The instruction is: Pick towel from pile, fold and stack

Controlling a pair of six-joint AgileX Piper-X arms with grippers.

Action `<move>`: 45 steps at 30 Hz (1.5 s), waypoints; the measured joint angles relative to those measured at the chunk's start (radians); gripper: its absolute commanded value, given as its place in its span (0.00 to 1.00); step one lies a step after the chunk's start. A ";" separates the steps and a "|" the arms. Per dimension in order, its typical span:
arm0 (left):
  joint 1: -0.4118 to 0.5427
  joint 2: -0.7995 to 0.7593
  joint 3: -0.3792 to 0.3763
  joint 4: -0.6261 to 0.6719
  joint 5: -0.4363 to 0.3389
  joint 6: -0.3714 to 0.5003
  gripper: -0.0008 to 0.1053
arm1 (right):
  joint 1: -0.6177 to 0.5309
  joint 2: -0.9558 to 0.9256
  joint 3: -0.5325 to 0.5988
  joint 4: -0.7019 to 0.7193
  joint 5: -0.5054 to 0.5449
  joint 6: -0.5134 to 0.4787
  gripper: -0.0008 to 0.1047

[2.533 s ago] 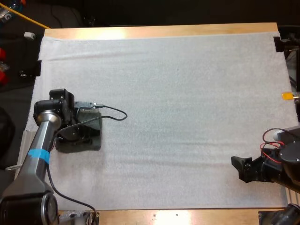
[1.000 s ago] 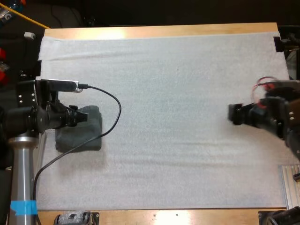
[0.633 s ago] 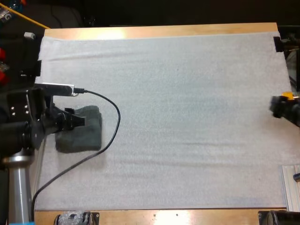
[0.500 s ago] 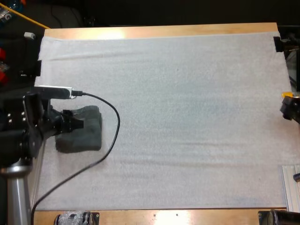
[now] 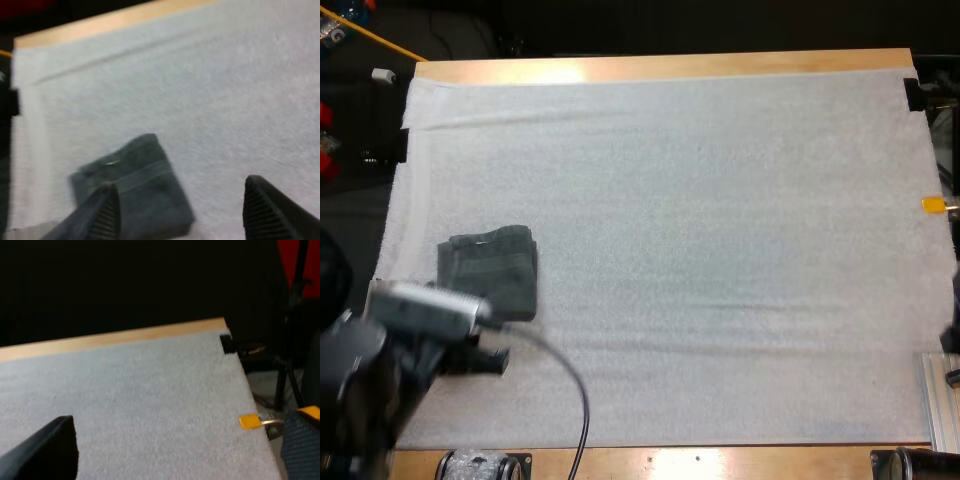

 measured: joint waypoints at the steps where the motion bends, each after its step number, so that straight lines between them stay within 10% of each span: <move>1: 0.000 -0.036 0.000 0.008 -0.017 0.000 0.50 | 0.000 -0.030 0.000 0.019 0.000 0.003 0.76; 15: 0.000 -0.514 -0.001 0.194 -0.119 -0.006 0.50 | 0.000 -0.354 -0.005 0.205 -0.002 0.069 0.76; 25: 0.000 -0.540 0.009 0.246 -0.166 -0.006 0.50 | 0.000 -0.360 -0.016 0.255 -0.006 0.070 0.76; 45: 0.000 -0.531 0.508 -0.134 -0.062 -0.006 0.50 | 0.000 -0.358 0.337 0.027 -0.006 0.070 0.76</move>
